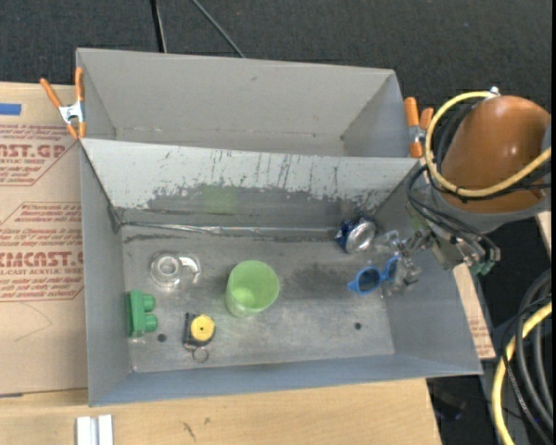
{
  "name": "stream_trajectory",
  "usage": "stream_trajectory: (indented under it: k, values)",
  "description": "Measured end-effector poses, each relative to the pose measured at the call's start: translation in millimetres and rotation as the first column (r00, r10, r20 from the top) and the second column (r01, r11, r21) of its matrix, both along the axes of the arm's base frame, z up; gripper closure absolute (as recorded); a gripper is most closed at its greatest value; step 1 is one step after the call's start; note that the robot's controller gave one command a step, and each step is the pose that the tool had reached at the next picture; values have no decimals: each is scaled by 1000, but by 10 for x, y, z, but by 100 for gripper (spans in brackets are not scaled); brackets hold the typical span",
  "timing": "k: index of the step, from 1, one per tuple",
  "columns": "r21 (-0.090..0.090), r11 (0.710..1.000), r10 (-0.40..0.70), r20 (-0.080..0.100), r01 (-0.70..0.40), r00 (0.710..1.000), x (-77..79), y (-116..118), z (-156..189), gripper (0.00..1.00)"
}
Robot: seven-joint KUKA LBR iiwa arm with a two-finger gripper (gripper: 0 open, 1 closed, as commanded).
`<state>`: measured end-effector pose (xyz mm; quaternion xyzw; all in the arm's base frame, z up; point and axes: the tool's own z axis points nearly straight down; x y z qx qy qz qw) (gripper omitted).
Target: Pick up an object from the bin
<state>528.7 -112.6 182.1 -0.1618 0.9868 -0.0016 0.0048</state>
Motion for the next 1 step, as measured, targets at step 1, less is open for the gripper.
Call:
stream_trajectory:
  k: [1]
  values:
    - [0, 969, 246, -2, -246, 969, 291, 97, 857, 100]
